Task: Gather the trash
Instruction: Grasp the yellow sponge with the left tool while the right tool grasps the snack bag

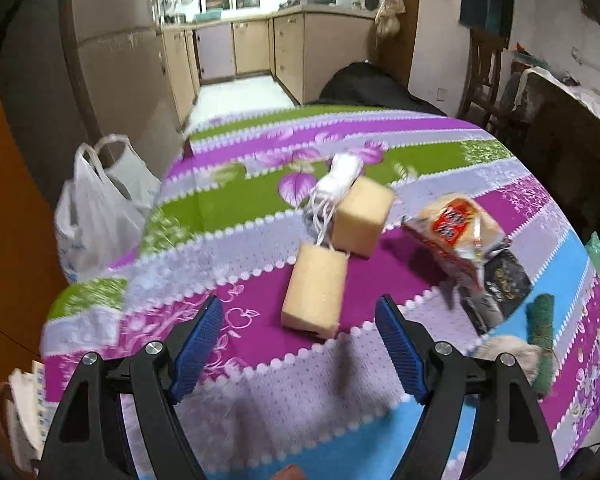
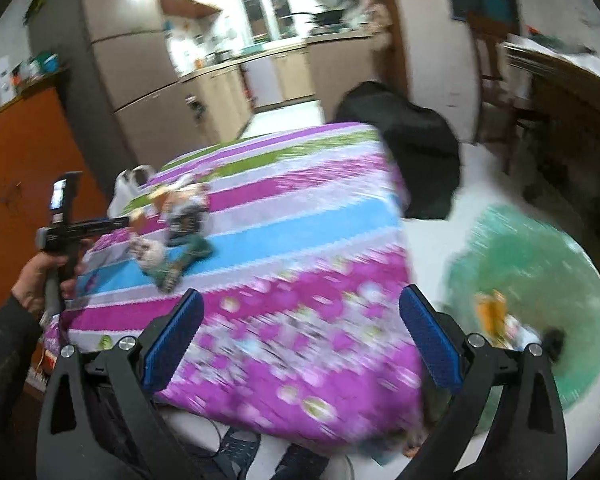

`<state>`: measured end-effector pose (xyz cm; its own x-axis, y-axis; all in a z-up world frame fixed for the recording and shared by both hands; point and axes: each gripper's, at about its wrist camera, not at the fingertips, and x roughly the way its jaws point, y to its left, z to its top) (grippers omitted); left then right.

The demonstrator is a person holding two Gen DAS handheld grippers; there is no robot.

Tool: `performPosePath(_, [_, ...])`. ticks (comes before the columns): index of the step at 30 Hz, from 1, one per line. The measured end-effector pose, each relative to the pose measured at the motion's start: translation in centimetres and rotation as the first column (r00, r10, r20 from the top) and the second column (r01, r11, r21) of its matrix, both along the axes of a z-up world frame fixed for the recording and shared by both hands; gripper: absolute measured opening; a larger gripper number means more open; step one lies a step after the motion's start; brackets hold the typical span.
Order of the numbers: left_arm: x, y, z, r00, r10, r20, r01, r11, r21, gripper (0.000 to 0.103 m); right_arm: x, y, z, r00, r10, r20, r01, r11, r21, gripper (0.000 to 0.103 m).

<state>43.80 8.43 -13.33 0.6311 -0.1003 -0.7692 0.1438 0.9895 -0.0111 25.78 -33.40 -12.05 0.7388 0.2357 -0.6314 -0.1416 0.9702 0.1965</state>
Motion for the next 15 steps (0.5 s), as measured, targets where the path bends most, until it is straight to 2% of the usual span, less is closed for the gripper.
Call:
performPosePath(3, [1.2,0.2,-1.2,1.0,0.002,-0.016,-0.003,1.0,-0.018,0.078,2.4,2.8,0.4,0.996,0.088,-0.02,-0.088,0.996,0.017,0.095])
performPosePath(4, [1.7,0.1,-1.4,1.0,-0.001,-0.015,0.0,1.0,-0.016,0.073,3.7,4.1,0.6,0.992,0.122,-0.028,-0.122,0.992,0.025,0.095])
performPosePath(6, [2.3,0.0,-1.7,1.0,-0.001,-0.028,0.001,1.0,-0.013,0.054,6.1,6.8,1.0,0.982,0.183,-0.036,-0.182,0.983,0.019,0.095])
performPosePath(8, [2.7,-0.1,-2.0,0.999,-0.019,-0.047,0.016,0.998,-0.059,0.035,8.1,8.5,1.2,0.974,0.223,-0.048,-0.222,0.975,0.03,0.095])
performPosePath(11, [1.5,-0.4,-1.7,1.0,-0.013,-0.029,0.012,0.999,-0.03,0.034,12.2,11.6,1.2,0.954,0.289,-0.082,-0.284,0.956,0.068,0.095])
performPosePath(15, [-0.5,0.5,-0.8,1.0,-0.007,0.012,0.008,0.996,-0.092,0.033,18.5,14.5,0.3,0.94,0.304,-0.154,-0.289,0.95,0.117,0.095])
